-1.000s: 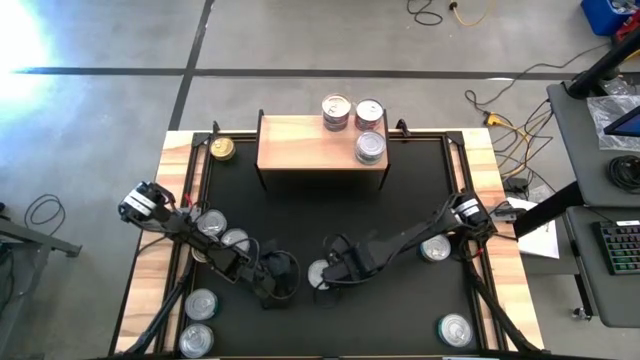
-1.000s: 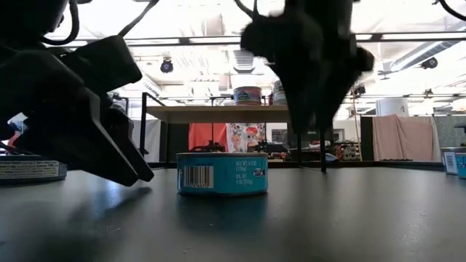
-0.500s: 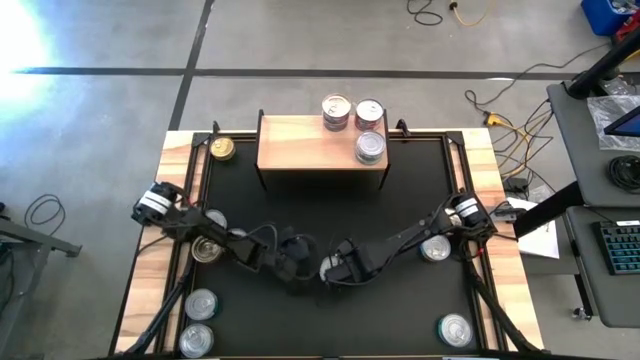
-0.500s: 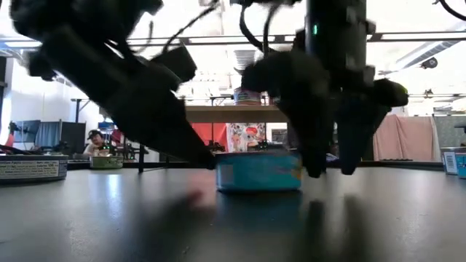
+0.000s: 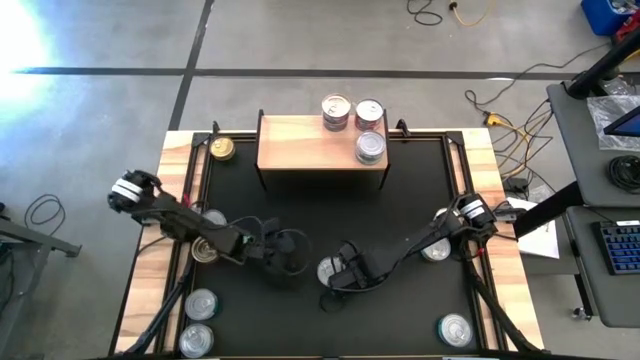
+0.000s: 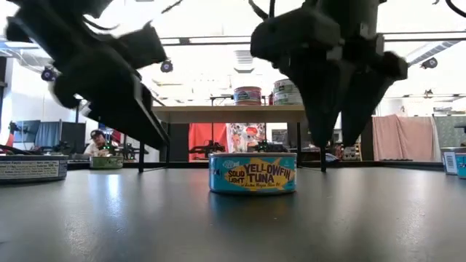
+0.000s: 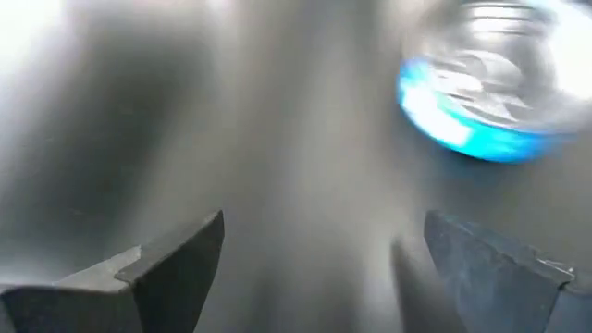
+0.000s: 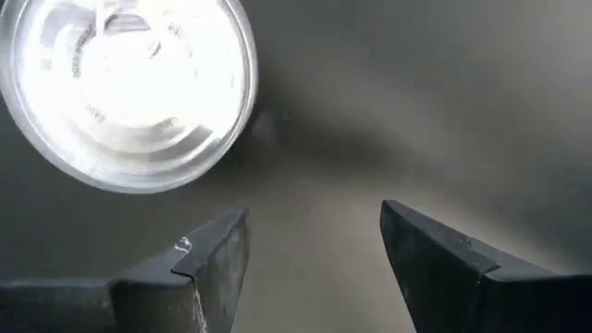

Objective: Stack canned seafood by type on shelf
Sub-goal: Put the yellow-blue tuna can on the shelf

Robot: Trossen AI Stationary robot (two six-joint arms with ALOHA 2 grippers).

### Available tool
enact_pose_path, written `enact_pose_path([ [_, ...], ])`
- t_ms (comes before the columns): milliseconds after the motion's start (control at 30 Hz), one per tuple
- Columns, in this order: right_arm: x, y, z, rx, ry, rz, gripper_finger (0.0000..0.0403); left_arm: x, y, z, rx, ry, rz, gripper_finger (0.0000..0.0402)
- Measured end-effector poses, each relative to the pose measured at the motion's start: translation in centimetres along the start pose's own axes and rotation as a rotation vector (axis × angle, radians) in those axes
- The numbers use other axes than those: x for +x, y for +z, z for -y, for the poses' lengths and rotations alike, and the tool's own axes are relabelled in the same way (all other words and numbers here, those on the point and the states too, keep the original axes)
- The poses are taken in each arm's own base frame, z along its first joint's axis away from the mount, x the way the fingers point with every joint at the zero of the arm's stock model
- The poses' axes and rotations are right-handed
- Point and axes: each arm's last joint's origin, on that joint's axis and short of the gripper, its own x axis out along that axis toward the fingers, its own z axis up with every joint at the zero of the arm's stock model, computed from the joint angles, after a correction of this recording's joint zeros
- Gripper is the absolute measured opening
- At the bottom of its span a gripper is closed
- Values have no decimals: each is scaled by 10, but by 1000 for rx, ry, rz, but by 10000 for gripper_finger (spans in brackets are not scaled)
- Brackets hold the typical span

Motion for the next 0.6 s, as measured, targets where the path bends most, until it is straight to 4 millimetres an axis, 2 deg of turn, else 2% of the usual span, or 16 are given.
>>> enact_pose_path([
  [133, 6, 1, 2, -136, -21, 14, 233, -9, -17, 10, -22, -116, 18, 356],
  [300, 18, 1, -11, -405, 29, 77, 233, -2, -36, 17, -111, -167, 40, 356],
  [400, 19, -4, -18, -565, 56, 131, 233, 2, -39, 23, -137, -189, 64, 356],
  [600, 22, -1, -19, -700, 43, 152, 233, 15, -31, 37, -100, -222, 73, 362],
])
